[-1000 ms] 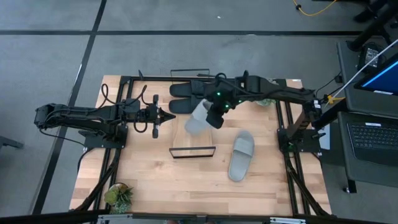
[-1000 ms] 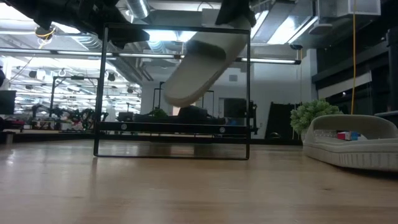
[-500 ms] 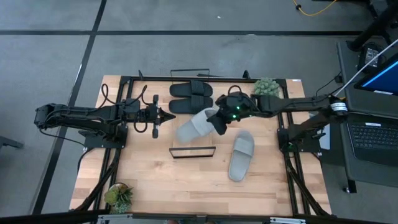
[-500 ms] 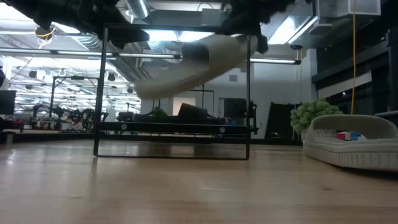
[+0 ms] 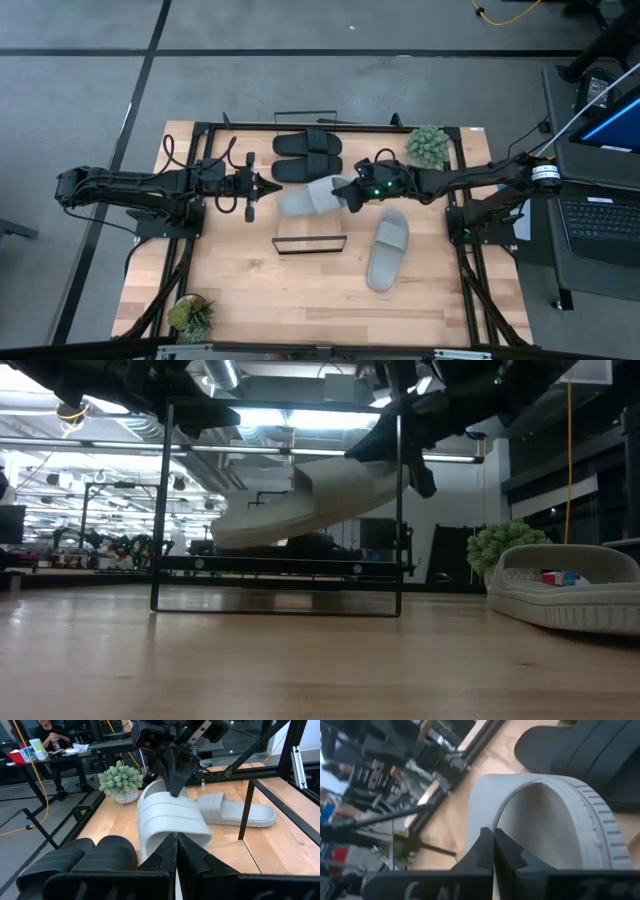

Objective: Pick and place slides into the shelf
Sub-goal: Put the top gray slides on the shelf

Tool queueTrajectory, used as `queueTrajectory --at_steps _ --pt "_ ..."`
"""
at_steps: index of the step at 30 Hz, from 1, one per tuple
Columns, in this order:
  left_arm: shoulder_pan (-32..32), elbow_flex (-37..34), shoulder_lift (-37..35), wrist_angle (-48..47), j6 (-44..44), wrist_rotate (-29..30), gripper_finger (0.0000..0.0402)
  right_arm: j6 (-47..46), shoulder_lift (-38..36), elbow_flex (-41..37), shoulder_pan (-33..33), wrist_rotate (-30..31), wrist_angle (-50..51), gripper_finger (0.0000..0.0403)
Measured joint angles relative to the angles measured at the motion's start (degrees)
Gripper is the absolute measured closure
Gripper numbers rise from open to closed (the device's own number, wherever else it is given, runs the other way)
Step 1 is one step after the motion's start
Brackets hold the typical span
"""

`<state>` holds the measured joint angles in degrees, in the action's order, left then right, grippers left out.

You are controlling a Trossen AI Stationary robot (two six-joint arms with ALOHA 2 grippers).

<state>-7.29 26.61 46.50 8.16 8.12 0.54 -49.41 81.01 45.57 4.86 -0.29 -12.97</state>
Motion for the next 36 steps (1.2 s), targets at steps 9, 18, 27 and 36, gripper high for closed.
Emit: queueTrajectory --at_steps 9,18,27,36 --pt "0.0 0.0 0.0 0.02 0.0 0.0 0.0401 -6.03 0.49 -2.85 -0.11 3.23 -3.72 0.0403" --pt "0.0 0.0 -0.02 0.05 0.04 0.0 0.0401 -7.62 7.5 -2.85 1.23 0.73 -11.89 0.0403" --pt "0.0 0.0 -0.01 0.04 0.08 0.0 0.0401 -11.07 11.59 -2.85 4.58 -1.1 -14.83 0.0403" --pt "-0.01 0.0 -0.01 0.04 0.07 0.0 0.0401 -14.39 13.16 -2.84 5.04 1.59 -14.42 0.0403"
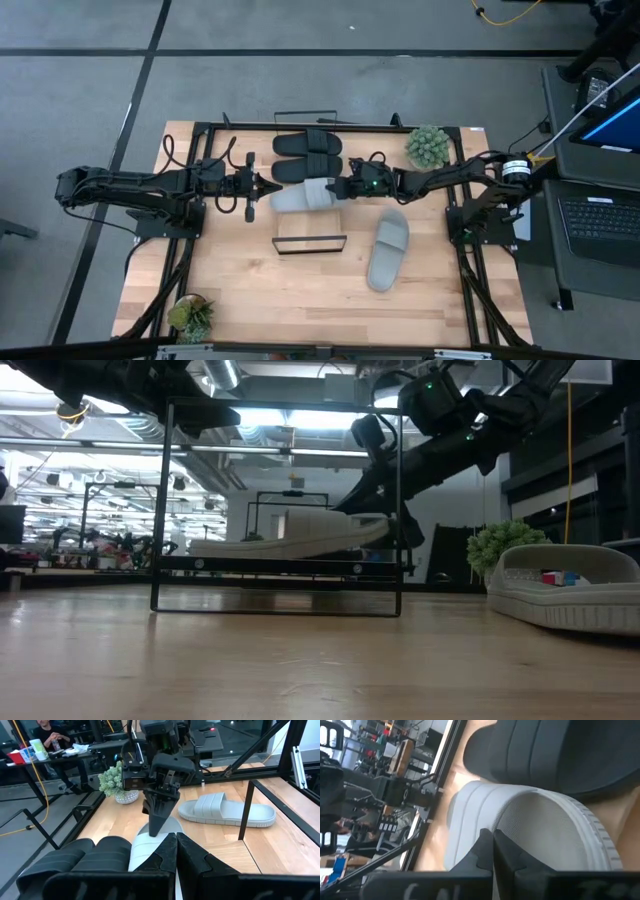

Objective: Pick and place slides into the shelf
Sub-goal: Put the top gray slides on the shelf

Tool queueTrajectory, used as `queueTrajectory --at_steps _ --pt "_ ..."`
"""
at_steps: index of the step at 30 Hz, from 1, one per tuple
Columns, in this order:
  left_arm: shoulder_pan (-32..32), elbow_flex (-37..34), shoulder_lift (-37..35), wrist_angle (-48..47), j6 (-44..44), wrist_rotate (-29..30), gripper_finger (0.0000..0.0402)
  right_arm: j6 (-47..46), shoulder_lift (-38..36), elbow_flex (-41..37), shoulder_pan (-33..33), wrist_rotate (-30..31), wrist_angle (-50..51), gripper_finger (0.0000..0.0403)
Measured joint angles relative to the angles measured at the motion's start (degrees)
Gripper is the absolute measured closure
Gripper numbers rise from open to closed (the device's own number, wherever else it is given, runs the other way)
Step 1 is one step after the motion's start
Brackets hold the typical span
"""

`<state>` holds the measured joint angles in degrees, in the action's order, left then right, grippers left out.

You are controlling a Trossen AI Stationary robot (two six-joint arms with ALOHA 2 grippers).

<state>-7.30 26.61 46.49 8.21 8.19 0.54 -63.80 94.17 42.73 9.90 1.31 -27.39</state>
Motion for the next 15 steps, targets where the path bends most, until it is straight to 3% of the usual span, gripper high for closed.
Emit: queueTrajectory --at_steps 15 --pt "0.01 0.0 0.01 0.0 0.0 -0.02 0.0401 -0.14 -0.02 0.03 0.03 5.92 1.53 0.0397"
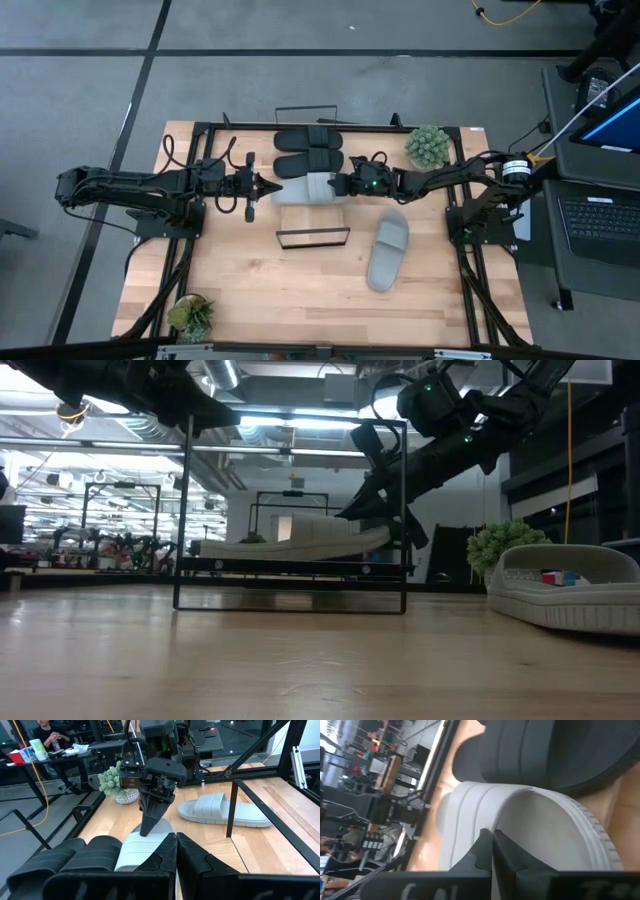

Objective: Pick and place slides into the shelf
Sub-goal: Put the top gray slides on the shelf

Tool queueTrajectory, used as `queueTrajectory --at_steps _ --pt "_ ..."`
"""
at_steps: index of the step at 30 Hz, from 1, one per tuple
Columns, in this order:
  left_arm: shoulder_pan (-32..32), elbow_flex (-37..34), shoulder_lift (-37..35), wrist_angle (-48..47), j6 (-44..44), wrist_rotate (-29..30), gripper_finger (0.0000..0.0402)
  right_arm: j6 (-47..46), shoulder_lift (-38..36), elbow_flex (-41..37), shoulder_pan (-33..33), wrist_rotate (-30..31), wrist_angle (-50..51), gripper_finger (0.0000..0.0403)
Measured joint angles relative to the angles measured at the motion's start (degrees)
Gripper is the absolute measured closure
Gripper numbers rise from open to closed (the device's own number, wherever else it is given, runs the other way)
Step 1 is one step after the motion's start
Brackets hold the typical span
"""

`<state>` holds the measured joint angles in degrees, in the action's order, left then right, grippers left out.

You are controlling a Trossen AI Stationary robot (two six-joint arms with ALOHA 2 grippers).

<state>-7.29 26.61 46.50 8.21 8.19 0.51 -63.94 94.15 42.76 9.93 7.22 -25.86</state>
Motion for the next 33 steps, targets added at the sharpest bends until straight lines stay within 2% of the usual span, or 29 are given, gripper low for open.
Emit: queueTrajectory --at_steps 5,17,28,33 --pt "0.0 0.0 -0.01 -0.01 -0.02 0.0 0.0401 0.25 -0.04 0.02 0.0 -0.09 2.54 0.0378" --pt "0.0 0.0 0.0 -0.02 -1.64 -0.02 0.0401 9.74 -0.04 0.02 0.68 -0.11 2.92 0.0329" --pt "0.0 0.0 0.0 -0.04 -1.7 -0.02 0.0401 14.95 -0.61 0.02 0.74 -5.39 -1.81 0.0275" --pt "0.23 0.0 -0.02 -0.04 -1.84 -0.02 0.0401 17.91 -2.24 0.02 0.84 -5.82 -0.19 0.0268"
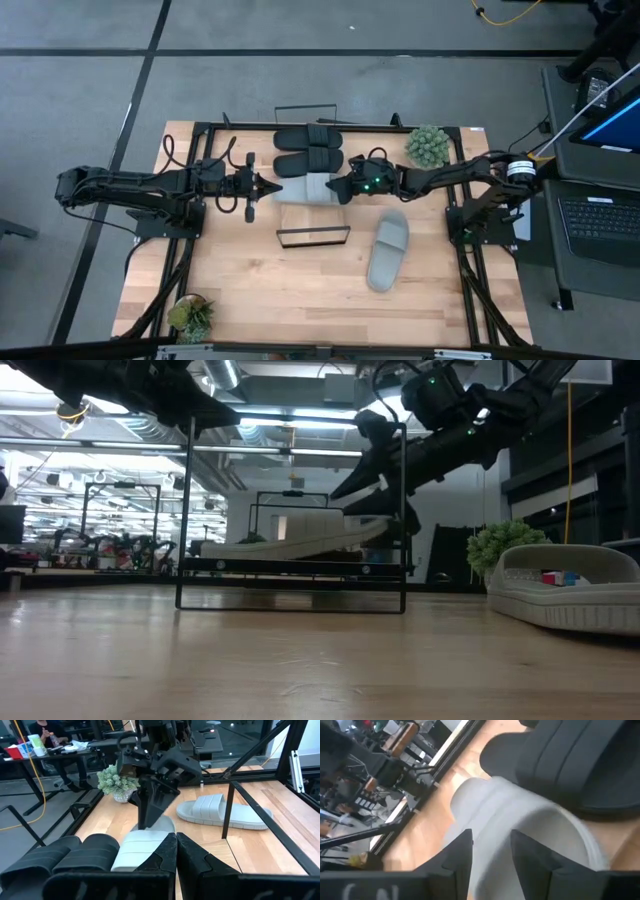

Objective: Pick and place slides into the shelf
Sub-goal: Put the top gray slides on the shelf

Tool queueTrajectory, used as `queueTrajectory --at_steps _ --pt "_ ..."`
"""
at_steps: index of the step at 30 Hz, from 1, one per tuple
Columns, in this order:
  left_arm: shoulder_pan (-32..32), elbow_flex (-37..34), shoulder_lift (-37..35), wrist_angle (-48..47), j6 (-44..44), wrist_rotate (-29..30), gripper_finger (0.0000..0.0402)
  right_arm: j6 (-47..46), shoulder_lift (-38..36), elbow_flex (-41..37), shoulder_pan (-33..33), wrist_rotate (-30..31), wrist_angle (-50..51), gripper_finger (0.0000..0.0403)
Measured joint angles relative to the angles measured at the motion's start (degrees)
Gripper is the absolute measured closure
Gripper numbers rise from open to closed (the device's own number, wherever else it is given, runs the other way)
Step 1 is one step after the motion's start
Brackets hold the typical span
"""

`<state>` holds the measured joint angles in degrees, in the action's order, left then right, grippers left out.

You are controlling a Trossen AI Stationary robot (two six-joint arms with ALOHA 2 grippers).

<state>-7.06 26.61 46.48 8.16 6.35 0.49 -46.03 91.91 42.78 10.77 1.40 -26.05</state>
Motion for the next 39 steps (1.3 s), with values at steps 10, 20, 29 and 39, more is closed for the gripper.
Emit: queueTrajectory --at_steps 10,20,29,39 --pt "3.68 0.0 0.02 0.0 0.21 0.0 0.0401 6.14 -1.06 0.29 1.08 0.47 3.21 0.0285" --pt "4.64 0.0 0.0 0.0 0.21 0.02 0.0401 18.58 -1.06 6.26 0.19 -4.68 4.76 0.0304" --pt "4.63 0.0 0.01 0.0 0.2 0.04 0.0401 31.33 -1.06 12.56 0.25 -9.07 24.1 0.0396" --pt "4.6 0.0 0.02 0.0 0.15 0.33 0.0401 39.13 -1.06 14.13 -2.4 -13.73 40.76 0.0397"
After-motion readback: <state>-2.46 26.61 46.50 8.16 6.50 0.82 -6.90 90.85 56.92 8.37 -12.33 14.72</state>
